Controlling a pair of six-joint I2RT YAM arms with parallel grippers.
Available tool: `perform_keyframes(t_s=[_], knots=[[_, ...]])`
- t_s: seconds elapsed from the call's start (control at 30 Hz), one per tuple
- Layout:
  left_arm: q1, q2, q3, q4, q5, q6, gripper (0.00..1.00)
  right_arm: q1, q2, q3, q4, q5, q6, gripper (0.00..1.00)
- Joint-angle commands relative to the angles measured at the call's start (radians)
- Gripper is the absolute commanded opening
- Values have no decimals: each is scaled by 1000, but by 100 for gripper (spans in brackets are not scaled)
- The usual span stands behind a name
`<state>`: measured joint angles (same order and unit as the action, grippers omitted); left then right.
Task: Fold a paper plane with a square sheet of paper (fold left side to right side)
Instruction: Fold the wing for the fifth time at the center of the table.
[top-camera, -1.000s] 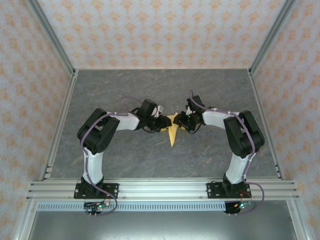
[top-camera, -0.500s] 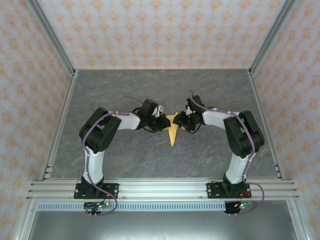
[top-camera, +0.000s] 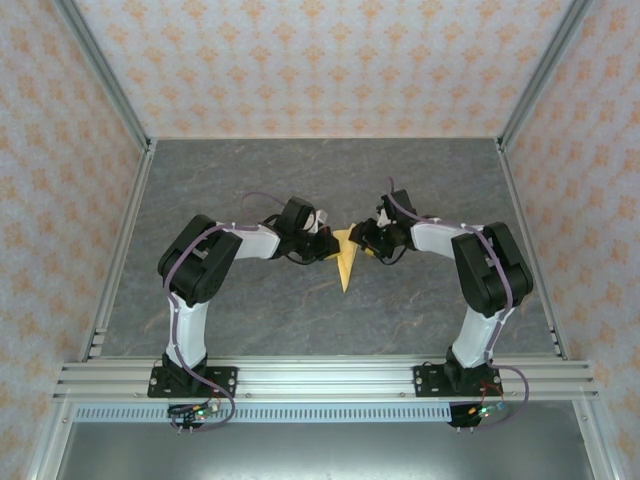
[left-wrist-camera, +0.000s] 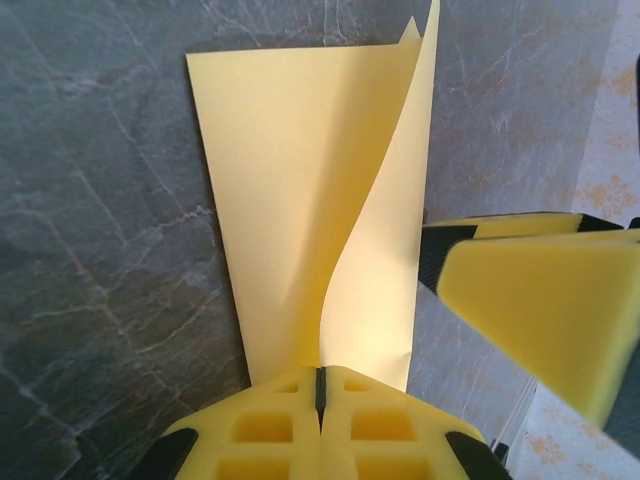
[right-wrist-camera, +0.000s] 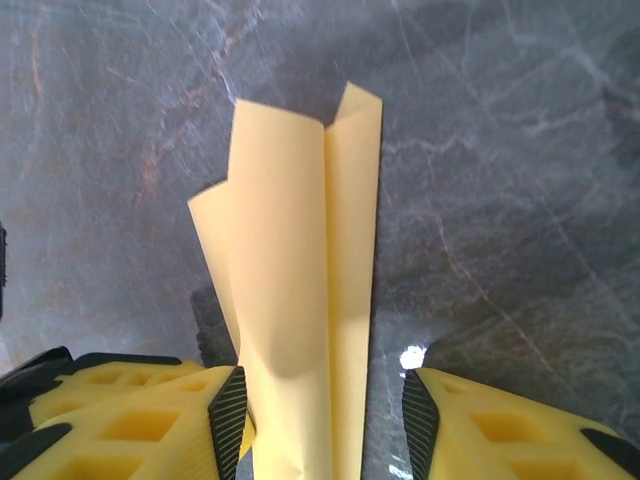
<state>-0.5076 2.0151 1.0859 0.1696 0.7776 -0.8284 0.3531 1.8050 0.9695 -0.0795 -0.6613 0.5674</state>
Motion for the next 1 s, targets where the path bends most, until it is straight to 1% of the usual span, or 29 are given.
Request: perform_keyframes(t_s=[0.0,0.03,0.1,0.4,0.77,0.97], knots=[[10,-44,16,4,-20,34,0,-5,-44,-12,78,16,15,53],[10,-46,16,3,-21,36,0,-4,-41,-9,88,11,21,56],[10,-46,16,4,-22,37,0,-5,-32,-4,113,-6,33,57],[10,-55,16,4,-20,41,0,-2,20,17,149,-33,65,57],[9,-55,29,-17,-27,64,0,8,70,42,118,-28,61,58],[10,-52,48,-53,-44,90,0,11,86,62,55,-3,35,58]])
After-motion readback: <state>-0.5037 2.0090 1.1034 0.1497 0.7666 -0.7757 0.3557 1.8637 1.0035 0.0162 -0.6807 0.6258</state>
